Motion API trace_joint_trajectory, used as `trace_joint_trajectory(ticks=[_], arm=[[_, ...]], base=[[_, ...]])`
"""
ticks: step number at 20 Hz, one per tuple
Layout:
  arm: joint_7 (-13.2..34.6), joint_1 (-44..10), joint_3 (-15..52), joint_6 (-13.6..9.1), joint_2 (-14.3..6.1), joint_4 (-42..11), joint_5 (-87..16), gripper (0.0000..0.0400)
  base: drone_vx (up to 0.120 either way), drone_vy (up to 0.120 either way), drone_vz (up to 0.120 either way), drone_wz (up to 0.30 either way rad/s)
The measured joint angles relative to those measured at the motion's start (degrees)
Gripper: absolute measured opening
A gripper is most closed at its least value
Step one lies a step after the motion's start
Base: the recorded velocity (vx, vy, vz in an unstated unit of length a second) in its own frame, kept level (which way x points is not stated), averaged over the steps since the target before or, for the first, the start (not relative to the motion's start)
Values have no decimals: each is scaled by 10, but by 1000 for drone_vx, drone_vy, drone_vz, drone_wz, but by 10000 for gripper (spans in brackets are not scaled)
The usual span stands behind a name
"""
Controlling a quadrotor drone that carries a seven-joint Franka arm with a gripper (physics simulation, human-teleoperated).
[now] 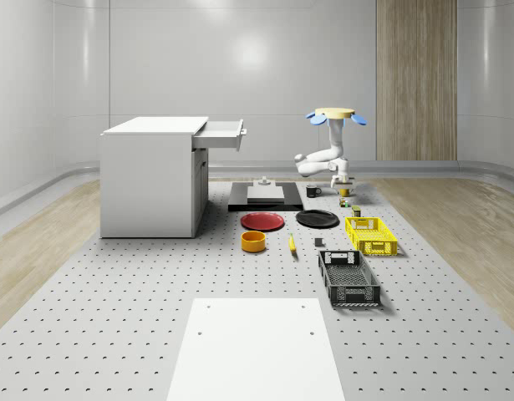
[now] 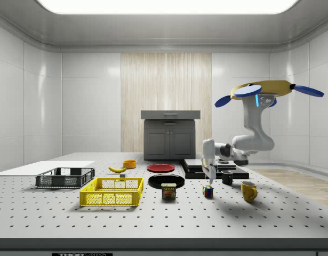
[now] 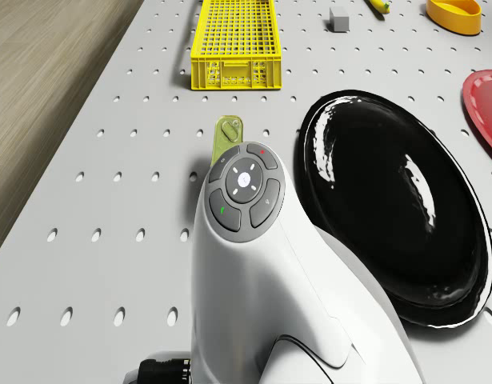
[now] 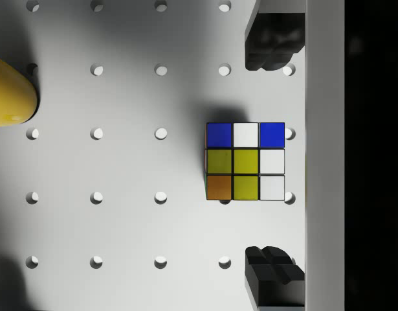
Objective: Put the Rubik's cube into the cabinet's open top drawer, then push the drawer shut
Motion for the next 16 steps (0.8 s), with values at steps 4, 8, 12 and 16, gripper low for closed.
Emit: trace_joint_trajectory(ticks=[4,8,12,16], arm=[[3,-3,2,10,-10,1,4,400],[2,-2,-16,29,-25,4,-10,400],[-1,-2,-44,53,-40,10,-33,400],[-2,-3,-63,70,-50,16,-49,400]], base=[[40,0,-60,0],[0,0,0,0],[0,0,0,0],[0,0,0,0]])
